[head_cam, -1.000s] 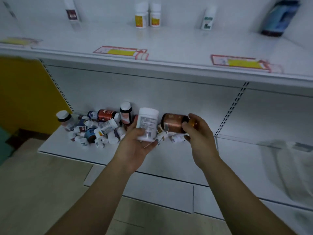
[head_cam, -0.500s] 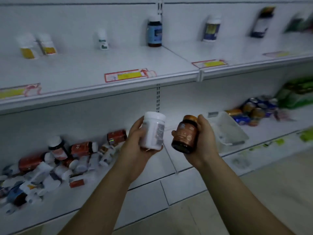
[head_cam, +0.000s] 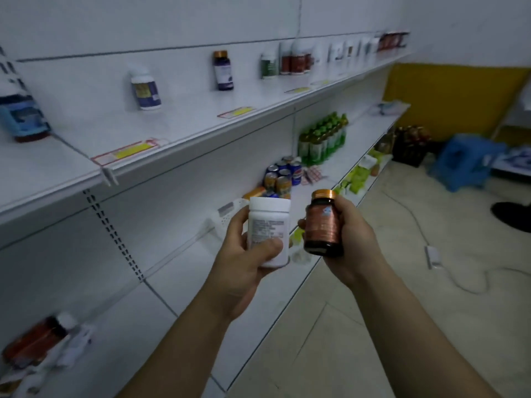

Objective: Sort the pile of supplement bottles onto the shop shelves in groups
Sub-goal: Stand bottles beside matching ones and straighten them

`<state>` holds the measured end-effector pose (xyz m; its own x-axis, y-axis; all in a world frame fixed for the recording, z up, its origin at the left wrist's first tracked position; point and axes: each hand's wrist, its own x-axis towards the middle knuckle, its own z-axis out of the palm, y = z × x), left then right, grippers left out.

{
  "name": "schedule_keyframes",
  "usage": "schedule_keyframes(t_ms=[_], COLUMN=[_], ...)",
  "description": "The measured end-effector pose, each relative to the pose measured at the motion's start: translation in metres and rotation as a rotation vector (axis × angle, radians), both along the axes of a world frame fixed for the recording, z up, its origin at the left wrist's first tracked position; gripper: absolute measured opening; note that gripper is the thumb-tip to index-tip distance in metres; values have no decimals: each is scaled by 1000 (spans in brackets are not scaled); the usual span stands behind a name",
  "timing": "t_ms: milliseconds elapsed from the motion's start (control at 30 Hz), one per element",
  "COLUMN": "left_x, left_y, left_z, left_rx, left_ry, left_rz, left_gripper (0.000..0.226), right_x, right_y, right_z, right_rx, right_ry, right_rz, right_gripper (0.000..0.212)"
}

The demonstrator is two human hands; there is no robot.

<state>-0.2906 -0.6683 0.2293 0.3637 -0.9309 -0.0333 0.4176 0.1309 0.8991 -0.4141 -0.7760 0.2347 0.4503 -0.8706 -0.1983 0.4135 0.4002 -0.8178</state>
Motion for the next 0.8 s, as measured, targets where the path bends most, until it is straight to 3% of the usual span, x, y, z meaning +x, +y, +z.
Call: schedule_keyframes(t_ms=[67, 167, 267, 433, 567, 700, 800], left_x=[-22, -55, -89, -135, -157, -160, -158], left_y=[-31, -83, -133, -202, -251, -305, -356], left_z=[6, 13, 18, 23, 22, 20, 17], left_rx=[0, -44, -85, -29, 3, -69, -100], left_ry=[-3, 134, 207, 75, -27, 93, 50], left_rz=[-20, -107, -133, -106, -98, -181, -193], left_gripper=[69, 61, 62, 73, 81, 62, 60], right_x=[-24, -61, -99, -152, -170, -176, -175], right_y=[-26, -70, -113, -177, -222, -271, -318], right_z=[5, 14, 19, 21, 20, 15, 12], right_rx=[-18, -41, -101, -164, -162, -114, -94], right_ry=[-9, -51, -64, -41, -19, -21, -12], right_rz=[-16, -45, -73, -89, -144, -177, -204], right_gripper=[40, 39, 50, 38, 60, 32, 31])
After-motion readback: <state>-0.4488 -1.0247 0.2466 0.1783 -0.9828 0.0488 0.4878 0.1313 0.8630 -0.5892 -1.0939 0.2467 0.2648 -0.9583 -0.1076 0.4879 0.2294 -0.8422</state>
